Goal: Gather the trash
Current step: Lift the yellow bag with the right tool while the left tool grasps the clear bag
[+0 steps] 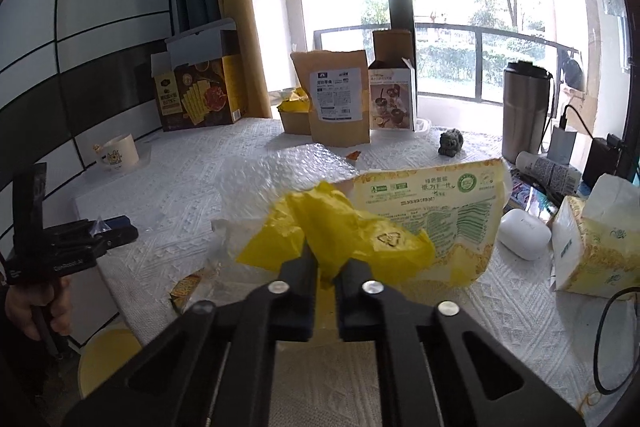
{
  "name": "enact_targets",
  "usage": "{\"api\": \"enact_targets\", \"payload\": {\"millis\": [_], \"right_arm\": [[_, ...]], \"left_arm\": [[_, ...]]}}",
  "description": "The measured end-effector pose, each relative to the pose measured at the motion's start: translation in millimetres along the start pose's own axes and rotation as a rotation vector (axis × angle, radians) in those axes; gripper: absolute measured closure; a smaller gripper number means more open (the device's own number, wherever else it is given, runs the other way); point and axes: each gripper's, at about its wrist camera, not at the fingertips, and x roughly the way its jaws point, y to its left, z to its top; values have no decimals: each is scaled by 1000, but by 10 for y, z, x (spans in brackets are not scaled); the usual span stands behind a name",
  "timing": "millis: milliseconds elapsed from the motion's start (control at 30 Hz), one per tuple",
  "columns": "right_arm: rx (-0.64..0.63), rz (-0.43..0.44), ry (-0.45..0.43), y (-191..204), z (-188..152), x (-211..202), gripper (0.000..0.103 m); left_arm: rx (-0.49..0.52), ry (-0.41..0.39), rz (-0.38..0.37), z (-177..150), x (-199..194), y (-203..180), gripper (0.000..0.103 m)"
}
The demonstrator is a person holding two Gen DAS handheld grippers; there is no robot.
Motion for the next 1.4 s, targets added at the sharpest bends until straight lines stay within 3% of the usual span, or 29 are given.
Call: {"api": "enact_targets", "payload": {"millis": [367, 900, 1400], "right_arm": [[-33, -25, -100, 101, 56, -631, 99], [-37, -34, -179, 225, -148, -1518, 99], [-86, 119, -160, 803, -532, -1721, 99]], "left_arm": [[17, -73, -2, 7, -554, -142, 64], [29, -116, -3, -249, -1238, -294, 64], [-56, -66, 15, -787, -1516, -112, 64]]}}
